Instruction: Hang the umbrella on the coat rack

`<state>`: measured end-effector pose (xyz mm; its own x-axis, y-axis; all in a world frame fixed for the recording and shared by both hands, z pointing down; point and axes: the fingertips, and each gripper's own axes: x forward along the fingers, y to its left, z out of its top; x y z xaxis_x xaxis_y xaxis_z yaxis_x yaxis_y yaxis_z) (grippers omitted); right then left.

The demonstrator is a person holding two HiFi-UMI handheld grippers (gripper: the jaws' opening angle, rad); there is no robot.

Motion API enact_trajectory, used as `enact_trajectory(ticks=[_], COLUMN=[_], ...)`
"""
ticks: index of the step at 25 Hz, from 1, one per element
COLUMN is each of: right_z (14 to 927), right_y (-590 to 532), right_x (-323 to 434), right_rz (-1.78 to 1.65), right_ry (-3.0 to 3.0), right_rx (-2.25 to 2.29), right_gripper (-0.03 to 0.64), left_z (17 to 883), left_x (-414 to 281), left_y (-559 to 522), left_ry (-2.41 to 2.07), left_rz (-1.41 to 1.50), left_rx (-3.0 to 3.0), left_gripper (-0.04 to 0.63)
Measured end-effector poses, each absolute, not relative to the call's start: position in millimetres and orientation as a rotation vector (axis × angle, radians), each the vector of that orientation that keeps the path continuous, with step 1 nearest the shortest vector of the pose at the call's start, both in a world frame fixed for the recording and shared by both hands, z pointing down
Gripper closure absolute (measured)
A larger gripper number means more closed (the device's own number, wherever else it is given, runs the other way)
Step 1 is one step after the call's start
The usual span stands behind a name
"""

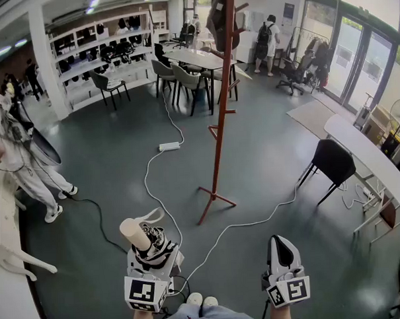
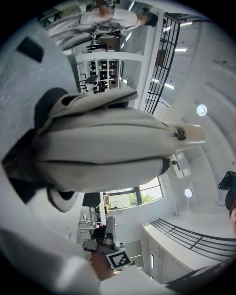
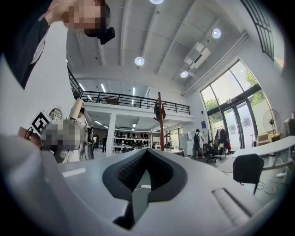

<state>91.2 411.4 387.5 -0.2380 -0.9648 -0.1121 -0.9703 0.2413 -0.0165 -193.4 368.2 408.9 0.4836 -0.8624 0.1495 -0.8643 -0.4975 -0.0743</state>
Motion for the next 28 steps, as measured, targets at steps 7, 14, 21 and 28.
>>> enact_trajectory(ticks=[7,14,21,28], right_z=[389,396,400,411], right_y=[410,402,390,376], right_x=[88,83,71,56], right_rz=[0.087,0.054,0.04,0.017], right_ry=[2.4,2.404,2.402,2.394], right_rx=[-1.867,-1.83,-1.837,-1.869], right_gripper=[0.611,0.609,0.609,0.609], left_z=[410,415,420,422], left_x=[-195,-195,-193,-197], left_y=[366,356,344,324], left_ry=[-1.563,-1.547,-1.526,-1.478], left_rz=[0.252,0.225,0.197,0.209], left_rx=[2.694,2.686,2.682,2.724], left_gripper=[0.293,0.293,0.291,0.291])
